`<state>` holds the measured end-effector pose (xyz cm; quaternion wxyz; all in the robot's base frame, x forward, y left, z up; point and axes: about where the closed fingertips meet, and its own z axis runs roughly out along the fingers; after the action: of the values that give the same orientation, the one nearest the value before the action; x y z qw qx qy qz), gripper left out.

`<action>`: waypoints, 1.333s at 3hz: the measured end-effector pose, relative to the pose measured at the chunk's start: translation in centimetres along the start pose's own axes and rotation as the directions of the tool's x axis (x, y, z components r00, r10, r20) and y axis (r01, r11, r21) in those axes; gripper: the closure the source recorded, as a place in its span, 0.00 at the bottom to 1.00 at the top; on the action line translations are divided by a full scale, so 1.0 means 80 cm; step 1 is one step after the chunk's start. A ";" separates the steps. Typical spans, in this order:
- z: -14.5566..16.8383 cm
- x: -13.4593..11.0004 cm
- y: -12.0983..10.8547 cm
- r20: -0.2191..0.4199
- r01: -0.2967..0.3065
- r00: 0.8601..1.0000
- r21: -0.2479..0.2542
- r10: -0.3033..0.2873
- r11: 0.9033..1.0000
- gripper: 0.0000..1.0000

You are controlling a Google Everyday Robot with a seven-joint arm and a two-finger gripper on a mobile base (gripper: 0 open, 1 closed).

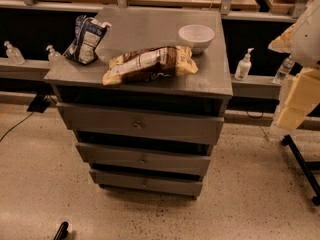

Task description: Open bottom drawer

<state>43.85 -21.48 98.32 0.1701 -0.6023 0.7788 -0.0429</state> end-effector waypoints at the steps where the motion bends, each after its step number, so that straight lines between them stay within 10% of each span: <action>1: 0.000 0.000 0.000 0.000 0.000 1.000 0.000 0.000 1.000 0.00; 3: 0.091 -0.009 0.032 0.211 -0.024 0.976 -0.160 0.058 0.987 0.00; 4: 0.220 -0.027 0.102 0.396 -0.037 0.906 -0.275 0.148 0.961 0.00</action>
Offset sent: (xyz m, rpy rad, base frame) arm 0.0260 0.0083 -0.1009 0.2926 0.2125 0.0608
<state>42.33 -14.80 80.04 0.2517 -0.5767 0.7520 0.1964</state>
